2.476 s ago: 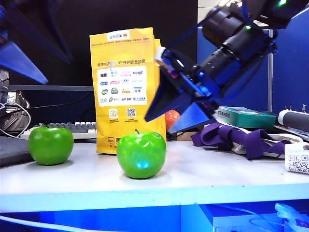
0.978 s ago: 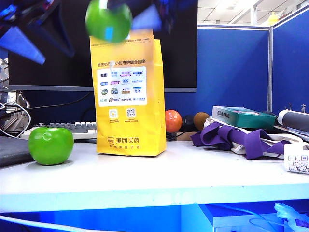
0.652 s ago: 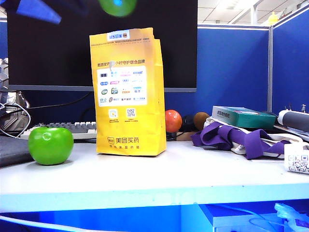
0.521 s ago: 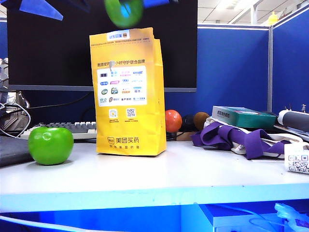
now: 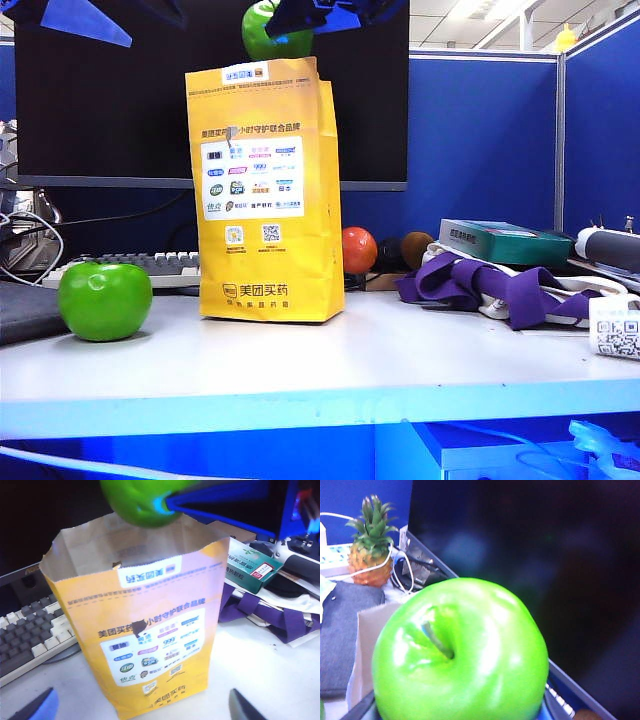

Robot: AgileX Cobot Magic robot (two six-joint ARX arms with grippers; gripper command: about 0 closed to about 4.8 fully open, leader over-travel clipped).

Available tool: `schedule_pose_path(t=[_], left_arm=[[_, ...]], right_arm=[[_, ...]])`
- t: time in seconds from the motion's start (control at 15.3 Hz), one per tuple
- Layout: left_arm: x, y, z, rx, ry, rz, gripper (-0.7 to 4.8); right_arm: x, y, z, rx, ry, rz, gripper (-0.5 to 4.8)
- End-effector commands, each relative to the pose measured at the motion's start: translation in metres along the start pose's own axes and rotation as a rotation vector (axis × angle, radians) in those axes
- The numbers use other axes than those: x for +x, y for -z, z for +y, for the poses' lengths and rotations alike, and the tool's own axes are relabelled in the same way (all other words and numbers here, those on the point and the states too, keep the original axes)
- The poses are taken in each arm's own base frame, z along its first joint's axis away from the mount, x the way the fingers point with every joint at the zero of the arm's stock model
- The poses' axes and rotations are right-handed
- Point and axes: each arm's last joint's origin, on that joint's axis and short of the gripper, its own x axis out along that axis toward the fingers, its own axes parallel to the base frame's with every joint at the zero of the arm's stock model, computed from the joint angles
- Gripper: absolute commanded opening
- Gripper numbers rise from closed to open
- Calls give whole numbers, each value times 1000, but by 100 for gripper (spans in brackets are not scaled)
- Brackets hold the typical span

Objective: Pick up the green apple and throw it into the yellow paper bag.

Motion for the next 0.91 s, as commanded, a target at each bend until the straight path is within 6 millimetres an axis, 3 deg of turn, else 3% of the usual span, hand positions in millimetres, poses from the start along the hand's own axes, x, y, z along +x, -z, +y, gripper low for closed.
schedule_pose_path(t=[0.07,0.26,0.39,0.46,0.52,0.72,0.78,0.91], left_arm=[[-1,-3,0,-24,2,-25,479],[-2,-4,0,-21,17,-29,479],[-12,-9,-3,51,41,-55,479],[-23,-15,-6,88,24,-88,479],[-46,-26,-9,122,-40,-156,479],[-106,-33,-9,150,-240,-202,479],[-129,-26,-7,136,-326,-158,479],[-150,-17,-8,113,-373,-108,479]], right_arm=[[-4,-12,-2,-30,-21,-88,479],[-8,-17,-3,6,14,-93,479],[-28,-37,-5,23,42,-147,479],[-46,-53,-5,12,64,-177,479],[-79,-78,-5,-8,116,-224,479],[-161,-119,3,-32,174,-270,479],[-195,-127,14,-52,171,-253,479],[-222,-118,28,-48,154,-190,479]])
